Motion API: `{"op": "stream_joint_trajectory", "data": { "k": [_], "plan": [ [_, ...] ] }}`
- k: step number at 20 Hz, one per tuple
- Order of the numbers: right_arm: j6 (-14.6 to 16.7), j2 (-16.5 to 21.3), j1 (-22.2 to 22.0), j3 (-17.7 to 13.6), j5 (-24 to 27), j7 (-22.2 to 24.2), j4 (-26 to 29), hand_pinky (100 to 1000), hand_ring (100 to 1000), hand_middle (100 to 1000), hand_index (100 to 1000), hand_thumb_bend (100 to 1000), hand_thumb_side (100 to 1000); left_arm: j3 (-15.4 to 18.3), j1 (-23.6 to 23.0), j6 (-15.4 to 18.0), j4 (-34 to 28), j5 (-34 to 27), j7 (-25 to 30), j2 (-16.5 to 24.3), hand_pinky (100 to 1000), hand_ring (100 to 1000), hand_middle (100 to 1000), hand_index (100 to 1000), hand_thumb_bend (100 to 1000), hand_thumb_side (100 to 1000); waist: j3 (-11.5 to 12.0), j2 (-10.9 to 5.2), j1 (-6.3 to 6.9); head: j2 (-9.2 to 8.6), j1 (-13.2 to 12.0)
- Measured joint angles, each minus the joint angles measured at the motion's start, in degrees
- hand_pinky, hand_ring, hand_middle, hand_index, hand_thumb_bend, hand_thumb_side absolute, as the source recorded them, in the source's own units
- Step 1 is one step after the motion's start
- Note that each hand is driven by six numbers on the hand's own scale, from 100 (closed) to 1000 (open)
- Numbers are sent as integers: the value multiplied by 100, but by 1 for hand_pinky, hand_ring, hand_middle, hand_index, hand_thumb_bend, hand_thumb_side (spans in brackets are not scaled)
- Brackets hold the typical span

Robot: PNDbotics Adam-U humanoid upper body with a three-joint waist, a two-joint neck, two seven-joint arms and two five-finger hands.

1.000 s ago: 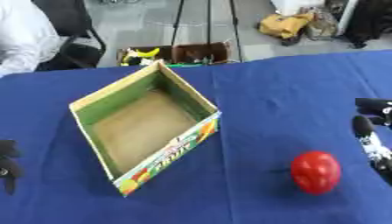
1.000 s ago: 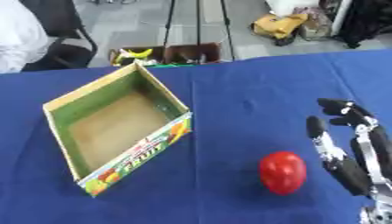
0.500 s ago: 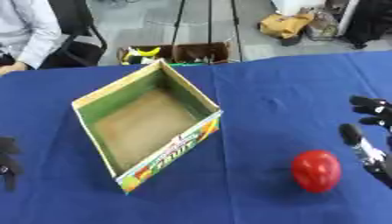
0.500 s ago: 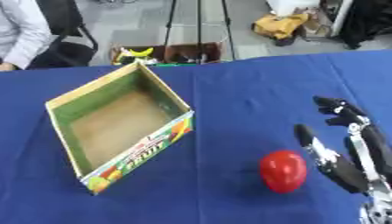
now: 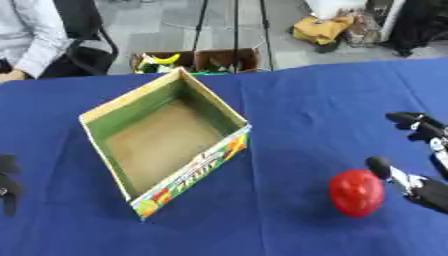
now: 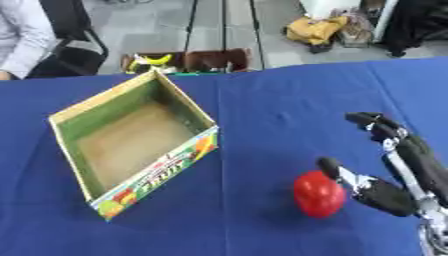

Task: Pick up objects on the table and place them in the box.

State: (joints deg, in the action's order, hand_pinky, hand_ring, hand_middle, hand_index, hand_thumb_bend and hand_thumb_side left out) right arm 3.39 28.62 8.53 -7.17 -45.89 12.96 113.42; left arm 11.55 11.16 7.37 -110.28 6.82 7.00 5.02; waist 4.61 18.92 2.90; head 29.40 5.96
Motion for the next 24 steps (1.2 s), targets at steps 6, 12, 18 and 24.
{"op": "stream_joint_trajectory", "data": {
  "k": [6,12,18,24],
  "plan": [
    [-5,353,10,98,-170,553,0,694,795,849,964,681,971,-2,1,1,0,0,20,1,189,384,495,656,100,828,19,0,0,28,30],
    [-84,563,110,228,-194,1036,0,658,782,844,956,675,883,-3,2,6,0,0,46,4,188,385,495,656,100,830,37,1,-2,27,51],
    [-179,691,158,304,-181,1397,0,591,768,846,951,674,844,-3,4,0,0,0,64,4,188,387,495,656,100,830,40,10,-22,25,51],
    [-345,751,161,378,-167,1582,0,566,752,825,928,659,827,-4,5,-8,0,0,76,4,188,388,495,656,100,832,45,35,-27,13,51]
  ]
}}
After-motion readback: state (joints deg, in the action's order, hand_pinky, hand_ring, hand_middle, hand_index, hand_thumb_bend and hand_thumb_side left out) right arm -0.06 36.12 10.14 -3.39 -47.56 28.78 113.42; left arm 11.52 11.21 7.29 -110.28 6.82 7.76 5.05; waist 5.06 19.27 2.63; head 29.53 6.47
